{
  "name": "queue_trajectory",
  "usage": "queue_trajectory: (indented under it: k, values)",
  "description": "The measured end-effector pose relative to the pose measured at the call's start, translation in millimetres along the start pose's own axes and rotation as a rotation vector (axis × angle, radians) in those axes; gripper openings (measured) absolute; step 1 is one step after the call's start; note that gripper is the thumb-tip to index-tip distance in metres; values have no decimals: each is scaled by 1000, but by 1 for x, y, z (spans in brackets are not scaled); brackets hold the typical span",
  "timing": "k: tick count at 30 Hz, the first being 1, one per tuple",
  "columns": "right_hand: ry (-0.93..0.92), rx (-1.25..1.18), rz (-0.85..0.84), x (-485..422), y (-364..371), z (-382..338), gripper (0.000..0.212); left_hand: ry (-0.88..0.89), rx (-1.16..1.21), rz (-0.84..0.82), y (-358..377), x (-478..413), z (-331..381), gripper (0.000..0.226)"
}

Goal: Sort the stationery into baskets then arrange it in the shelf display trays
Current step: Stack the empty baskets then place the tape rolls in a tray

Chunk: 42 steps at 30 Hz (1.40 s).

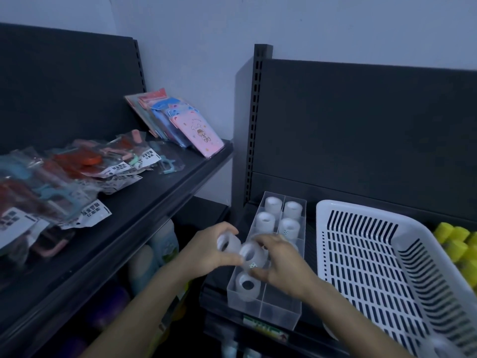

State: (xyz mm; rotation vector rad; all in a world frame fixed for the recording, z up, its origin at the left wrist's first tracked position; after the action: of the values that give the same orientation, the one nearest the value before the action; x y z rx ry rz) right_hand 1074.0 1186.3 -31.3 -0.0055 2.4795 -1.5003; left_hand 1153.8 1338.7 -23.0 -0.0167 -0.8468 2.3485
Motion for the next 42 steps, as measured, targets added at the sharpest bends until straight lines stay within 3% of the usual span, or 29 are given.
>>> queue_trajectory:
  k: [3, 6, 11, 19, 22, 25, 30, 36, 39, 42]
  values:
    - [81, 53, -35, 3, 6, 5, 63, -48, 49, -20, -4, 4, -8, 36]
    - [118, 63, -100, 4, 13, 3, 55, -83, 88, -70, -4, 8, -12, 32]
    - [159, 206, -179, 1, 20, 0, 30, -92, 94, -76, -5, 4, -17, 48]
    - [160, 328, -295, -4, 23, 0, 32, -154, 71, -66, 0, 0, -21, 60]
    - [146, 247, -245, 1, 16, 0, 32, -102, 63, -54, 4, -3, -15, 50]
    - [182, 115, -48, 13, -12, 8, 37, 3, 46, -60, 14, -5, 1, 46]
    - [323, 70, 192, 58, -60, 48, 29, 183, -316, -110, 54, -8, 42, 54]
    - [464, 66, 232, 109, -71, 77, 27, 246, -815, -205, 91, -12, 55, 34]
    - [491, 67, 254, 123, -73, 84, 26, 245, -952, -168, 99, -13, 55, 21]
    - [511, 66, 270, 135, -76, 92, 24, 281, -1066, -111, 106, -15, 52, 22]
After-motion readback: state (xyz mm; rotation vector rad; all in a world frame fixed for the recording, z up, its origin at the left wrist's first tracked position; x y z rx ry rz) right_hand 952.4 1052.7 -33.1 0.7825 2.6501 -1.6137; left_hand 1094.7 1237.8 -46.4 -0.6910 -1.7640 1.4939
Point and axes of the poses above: each hand's wrist, its own x-axis away from the middle knuckle, its own y-axis out of the palm, z = x × y, the point moved 2 cm from there along -x, towards the middle knuckle, and after that the axes turned 10 degrees about -y, right-handed, at the moved point
